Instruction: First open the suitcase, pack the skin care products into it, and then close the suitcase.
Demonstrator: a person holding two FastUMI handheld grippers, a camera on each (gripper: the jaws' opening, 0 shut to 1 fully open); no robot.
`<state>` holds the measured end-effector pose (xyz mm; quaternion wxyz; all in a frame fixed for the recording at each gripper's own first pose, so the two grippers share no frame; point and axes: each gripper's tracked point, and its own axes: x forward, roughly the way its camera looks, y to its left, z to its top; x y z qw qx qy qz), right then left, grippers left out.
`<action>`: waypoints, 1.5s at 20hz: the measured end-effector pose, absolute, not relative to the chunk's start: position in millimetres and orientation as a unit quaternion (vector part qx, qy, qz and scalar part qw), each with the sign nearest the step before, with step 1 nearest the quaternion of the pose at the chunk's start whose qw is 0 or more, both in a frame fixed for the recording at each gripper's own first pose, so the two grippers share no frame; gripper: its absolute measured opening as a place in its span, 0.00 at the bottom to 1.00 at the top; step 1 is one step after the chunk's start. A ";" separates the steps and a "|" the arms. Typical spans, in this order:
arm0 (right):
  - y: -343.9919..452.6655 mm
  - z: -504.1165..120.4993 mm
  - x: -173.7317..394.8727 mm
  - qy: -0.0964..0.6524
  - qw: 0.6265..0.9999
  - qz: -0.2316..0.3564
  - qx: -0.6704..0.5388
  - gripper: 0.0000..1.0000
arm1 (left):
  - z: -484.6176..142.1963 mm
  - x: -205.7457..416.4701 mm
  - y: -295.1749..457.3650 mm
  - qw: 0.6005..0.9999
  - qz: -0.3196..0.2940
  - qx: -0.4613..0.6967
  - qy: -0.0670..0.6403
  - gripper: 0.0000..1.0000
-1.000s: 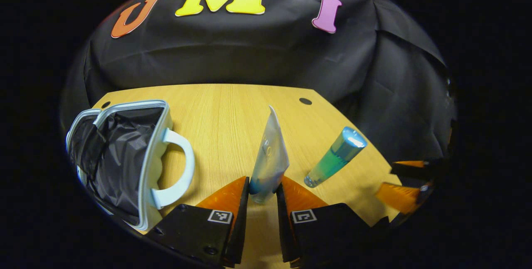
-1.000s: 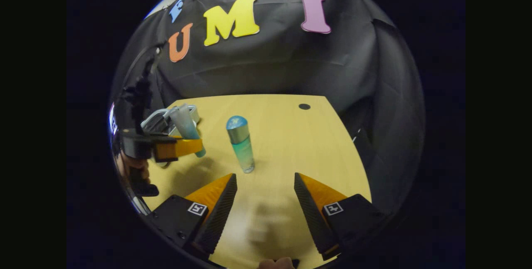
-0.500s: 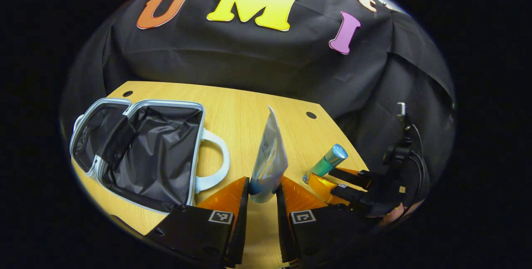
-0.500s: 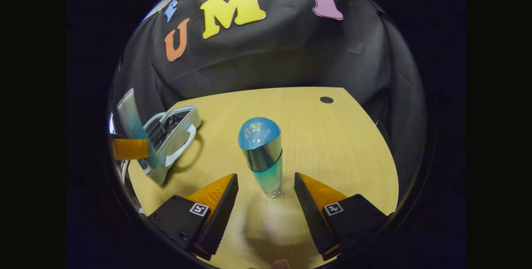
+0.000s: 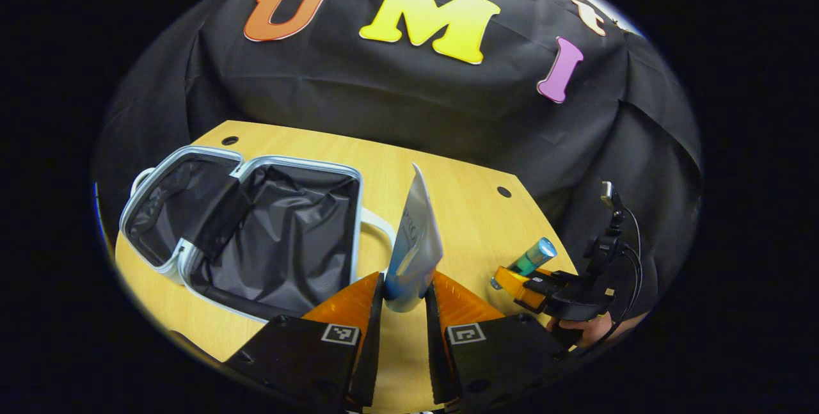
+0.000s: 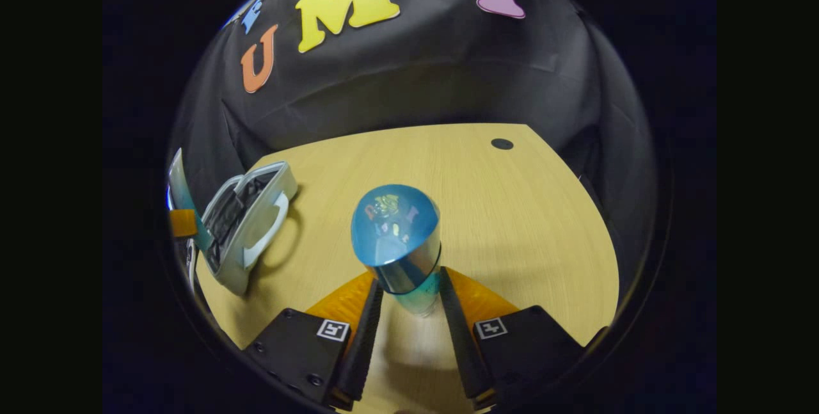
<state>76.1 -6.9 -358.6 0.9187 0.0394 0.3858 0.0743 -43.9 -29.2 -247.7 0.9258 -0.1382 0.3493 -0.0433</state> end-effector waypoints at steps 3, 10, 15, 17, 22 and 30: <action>-5.9 -358.7 76.8 0.387 0.919 0.069 0.021 0.42 | -245.7 -44.1 3.8 0.926 -0.019 -0.143 0.350 0.36; -4.7 -353.1 76.3 0.407 0.910 0.077 0.023 0.33 | -266.8 -51.5 74.1 0.893 -0.002 -0.133 0.429 0.36; -3.2 -327.4 65.4 0.407 0.908 0.087 0.056 0.33 | -289.4 -31.2 91.7 0.864 -0.032 -0.112 0.490 0.36; -1.4 -311.3 54.1 0.418 0.900 0.092 0.079 0.31 | -304.7 -25.1 99.4 0.848 -0.037 -0.117 0.515 0.36; 0.4 -265.8 24.2 0.439 0.882 0.110 0.131 0.33 | -349.1 -27.3 132.1 0.795 -0.018 -0.089 0.599 0.36; -4.6 -204.8 8.9 0.424 0.882 0.124 0.162 0.32 | -381.7 -20.8 138.1 0.728 -0.041 -0.068 0.681 0.36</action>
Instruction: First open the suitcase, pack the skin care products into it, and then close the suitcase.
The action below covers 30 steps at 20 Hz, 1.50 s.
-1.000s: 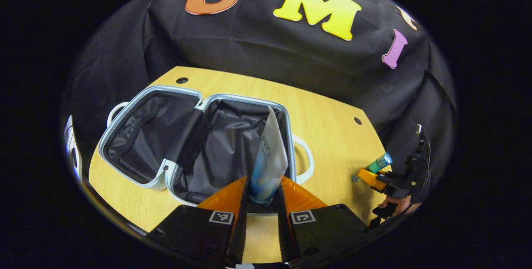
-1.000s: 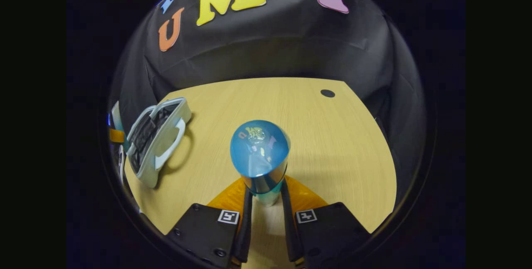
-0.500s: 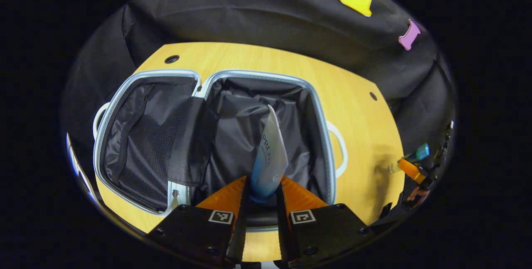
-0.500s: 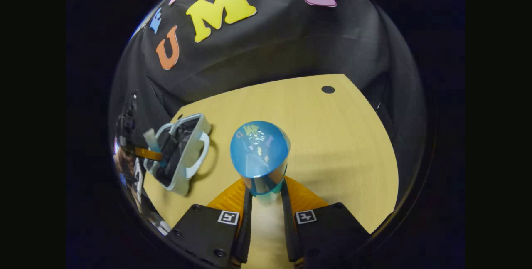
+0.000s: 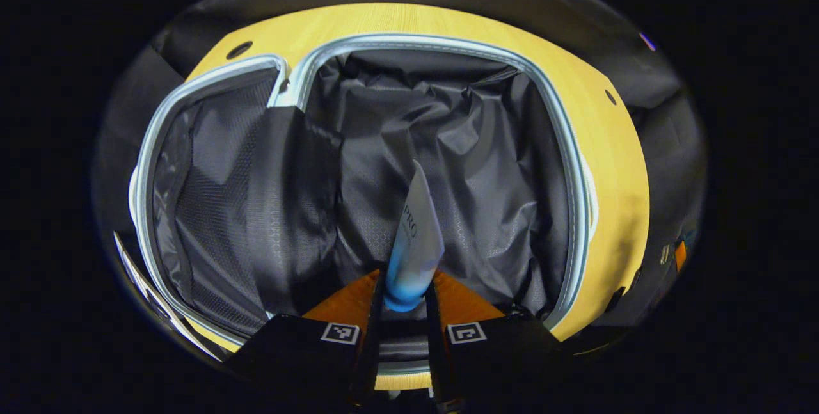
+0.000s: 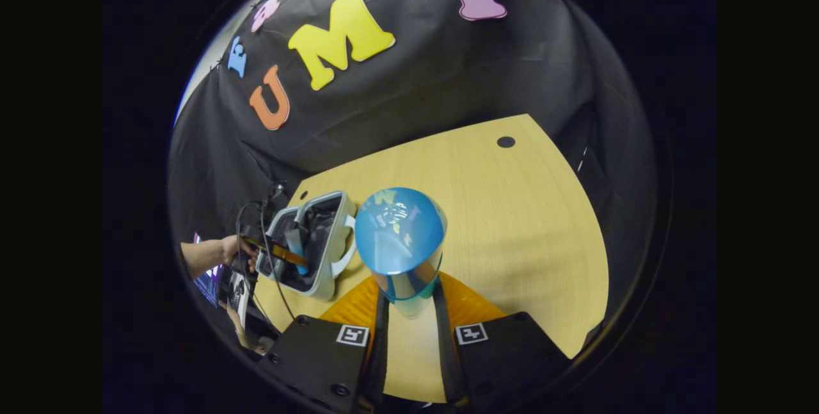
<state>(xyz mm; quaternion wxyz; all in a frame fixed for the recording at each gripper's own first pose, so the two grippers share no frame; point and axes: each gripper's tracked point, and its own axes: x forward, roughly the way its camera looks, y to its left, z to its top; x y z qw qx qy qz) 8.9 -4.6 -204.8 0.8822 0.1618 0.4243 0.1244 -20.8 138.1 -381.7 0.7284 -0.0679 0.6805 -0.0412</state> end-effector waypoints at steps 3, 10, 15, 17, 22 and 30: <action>0.4 -188.6 5.7 0.417 0.882 0.132 0.174 0.33 | -383.7 -17.1 139.9 0.713 -0.032 -0.083 0.695 0.36; 11.3 -174.8 -5.5 0.414 0.883 0.159 0.156 0.32 | -391.2 -14.5 138.8 0.696 -0.025 -0.080 0.713 0.36; 35.2 -171.6 -17.3 0.426 0.873 0.195 0.138 0.32 | -392.7 -11.5 136.7 0.710 -0.011 -0.092 0.698 0.39; 45.4 -169.8 -19.5 0.431 0.869 0.206 0.130 0.32 | -394.0 -12.2 136.3 0.716 -0.001 -0.103 0.690 0.53; 74.8 -160.9 -17.7 0.440 0.860 0.237 0.102 0.32 | -396.8 -13.1 129.3 0.728 0.015 -0.141 0.671 0.64; 189.0 -171.7 9.3 0.501 0.800 0.322 0.072 0.32 | -296.2 -8.2 159.8 0.839 0.023 -0.086 0.537 1.00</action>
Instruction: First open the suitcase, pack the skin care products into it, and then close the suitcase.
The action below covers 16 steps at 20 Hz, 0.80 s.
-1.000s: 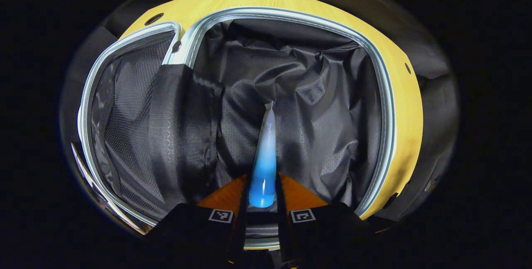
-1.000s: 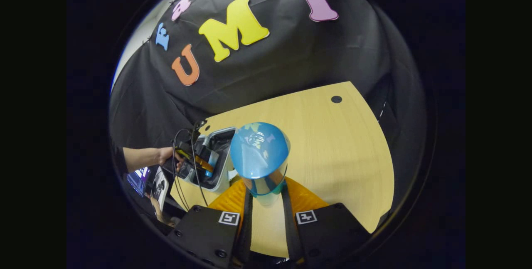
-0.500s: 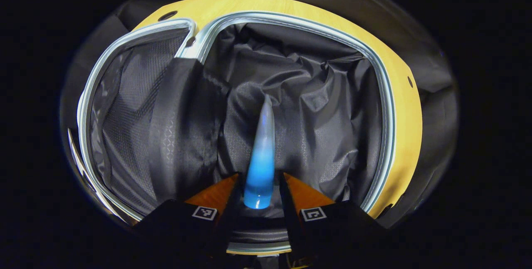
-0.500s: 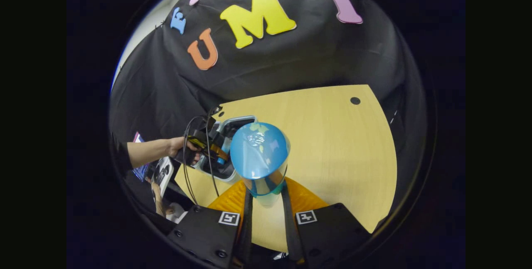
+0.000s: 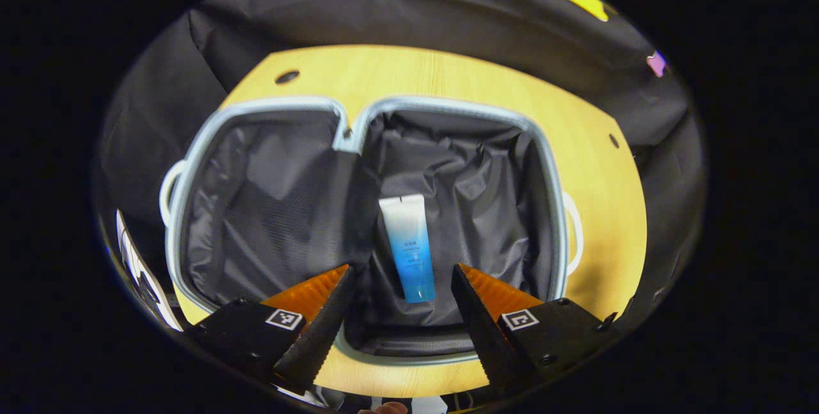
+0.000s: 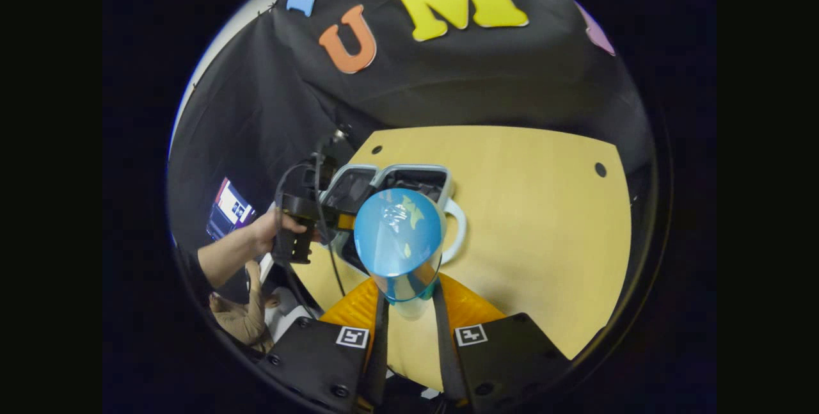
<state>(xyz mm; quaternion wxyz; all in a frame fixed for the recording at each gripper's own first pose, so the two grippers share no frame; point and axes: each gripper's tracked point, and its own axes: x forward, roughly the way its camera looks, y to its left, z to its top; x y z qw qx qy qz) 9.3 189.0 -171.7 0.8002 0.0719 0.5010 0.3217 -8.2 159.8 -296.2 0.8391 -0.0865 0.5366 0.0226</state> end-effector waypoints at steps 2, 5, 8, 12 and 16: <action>227.5 -185.3 19.5 0.523 0.778 0.342 0.065 0.32 | -250.6 -25.4 161.8 0.876 0.035 -0.102 0.471 0.98; 278.2 -217.7 33.5 0.561 0.745 0.358 0.040 0.32 | -213.8 -62.0 179.1 0.913 0.078 -0.108 0.386 0.98; 315.6 -259.4 41.0 0.608 0.712 0.351 0.016 0.32 | -189.8 -106.3 180.7 0.928 0.105 -0.118 0.338 0.98; 334.4 -319.8 47.9 0.665 0.679 0.310 -0.029 0.32 | -179.2 -162.0 166.9 0.934 0.104 -0.145 0.310 0.98; 339.2 -361.2 52.5 0.707 0.656 0.259 -0.043 0.33 | -166.4 -189.8 169.7 0.943 0.115 -0.139 0.278 0.98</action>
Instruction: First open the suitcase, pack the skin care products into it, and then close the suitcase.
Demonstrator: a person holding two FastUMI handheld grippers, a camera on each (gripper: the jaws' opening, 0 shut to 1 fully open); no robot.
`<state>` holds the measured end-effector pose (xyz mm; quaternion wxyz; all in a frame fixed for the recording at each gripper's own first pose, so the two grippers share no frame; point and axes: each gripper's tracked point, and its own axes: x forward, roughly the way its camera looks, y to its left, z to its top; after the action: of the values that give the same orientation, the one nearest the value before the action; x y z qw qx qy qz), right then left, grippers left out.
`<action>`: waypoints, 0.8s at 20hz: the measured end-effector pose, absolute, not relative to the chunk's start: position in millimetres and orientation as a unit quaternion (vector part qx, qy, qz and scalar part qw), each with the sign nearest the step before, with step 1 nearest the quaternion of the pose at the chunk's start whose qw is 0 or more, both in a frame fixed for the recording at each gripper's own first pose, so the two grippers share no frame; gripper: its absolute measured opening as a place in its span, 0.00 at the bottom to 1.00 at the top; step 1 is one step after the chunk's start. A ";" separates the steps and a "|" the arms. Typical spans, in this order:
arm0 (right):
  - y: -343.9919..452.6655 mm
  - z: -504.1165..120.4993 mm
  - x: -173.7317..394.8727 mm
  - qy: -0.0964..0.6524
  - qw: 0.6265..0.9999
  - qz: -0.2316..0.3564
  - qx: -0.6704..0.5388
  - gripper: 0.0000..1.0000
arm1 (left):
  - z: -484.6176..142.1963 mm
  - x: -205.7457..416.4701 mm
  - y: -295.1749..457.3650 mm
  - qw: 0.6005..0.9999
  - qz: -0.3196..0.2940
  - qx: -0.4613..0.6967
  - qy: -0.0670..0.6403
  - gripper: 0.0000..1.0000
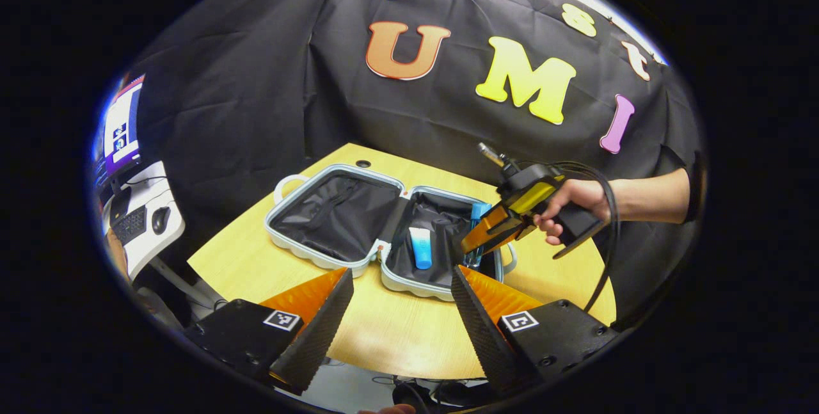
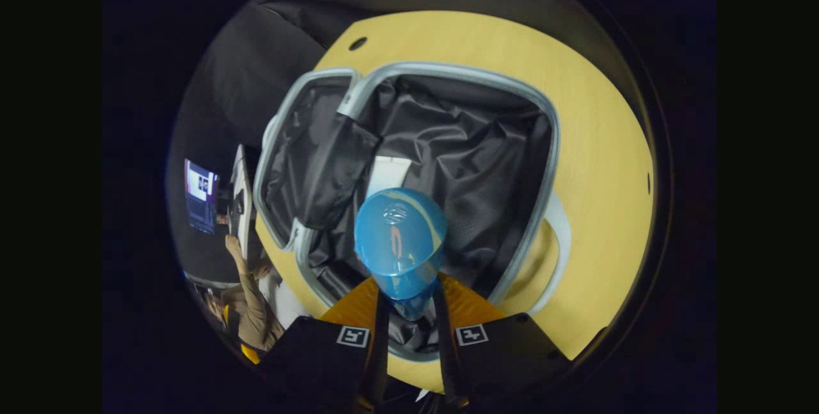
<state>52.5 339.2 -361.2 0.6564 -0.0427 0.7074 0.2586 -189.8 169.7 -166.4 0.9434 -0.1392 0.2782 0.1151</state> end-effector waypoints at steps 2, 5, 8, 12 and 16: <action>336.8 -378.3 58.7 0.719 0.654 0.232 -0.048 0.33 | -160.0 -193.6 166.3 0.947 0.113 -0.141 0.264 0.98; 337.4 -389.6 66.6 0.733 0.651 0.196 -0.030 0.33 | -156.8 -197.7 165.8 0.949 0.112 -0.145 0.258 0.98; 336.8 -396.7 70.9 0.741 0.651 0.163 -0.012 0.32 | -157.0 -201.6 173.2 0.946 0.119 -0.157 0.259 0.98; 341.0 -406.6 72.7 0.749 0.649 0.132 0.011 0.33 | -157.2 -203.3 177.8 0.945 0.121 -0.158 0.259 0.98; 336.9 -411.8 74.8 0.746 0.656 0.111 0.001 0.32 | -157.2 -202.2 171.1 0.946 0.108 -0.167 0.255 0.98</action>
<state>74.8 336.9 -411.8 0.6563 0.0010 0.7462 0.1113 -202.2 171.1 -157.2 0.9463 -0.1672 0.2548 0.1083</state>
